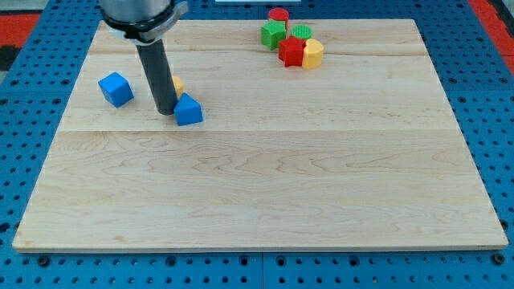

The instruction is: Push yellow hexagon to the group of blocks

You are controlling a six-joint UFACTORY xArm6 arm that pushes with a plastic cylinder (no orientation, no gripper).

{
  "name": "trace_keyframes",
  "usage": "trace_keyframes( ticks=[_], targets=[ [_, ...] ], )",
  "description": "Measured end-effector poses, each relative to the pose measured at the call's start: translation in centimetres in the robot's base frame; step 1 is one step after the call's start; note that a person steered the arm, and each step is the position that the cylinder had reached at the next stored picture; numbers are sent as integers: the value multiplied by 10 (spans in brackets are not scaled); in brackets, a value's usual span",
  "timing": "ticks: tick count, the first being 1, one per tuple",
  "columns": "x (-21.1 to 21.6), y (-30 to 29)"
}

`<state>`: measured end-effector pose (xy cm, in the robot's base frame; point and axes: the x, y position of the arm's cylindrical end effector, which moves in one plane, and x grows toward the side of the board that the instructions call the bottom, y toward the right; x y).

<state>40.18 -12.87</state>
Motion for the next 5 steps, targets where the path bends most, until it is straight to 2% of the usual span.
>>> trace_keyframes(
  ticks=[2, 3, 5],
  targets=[
    [-4, -5],
    [-13, -22],
    [-43, -22]
  ],
)
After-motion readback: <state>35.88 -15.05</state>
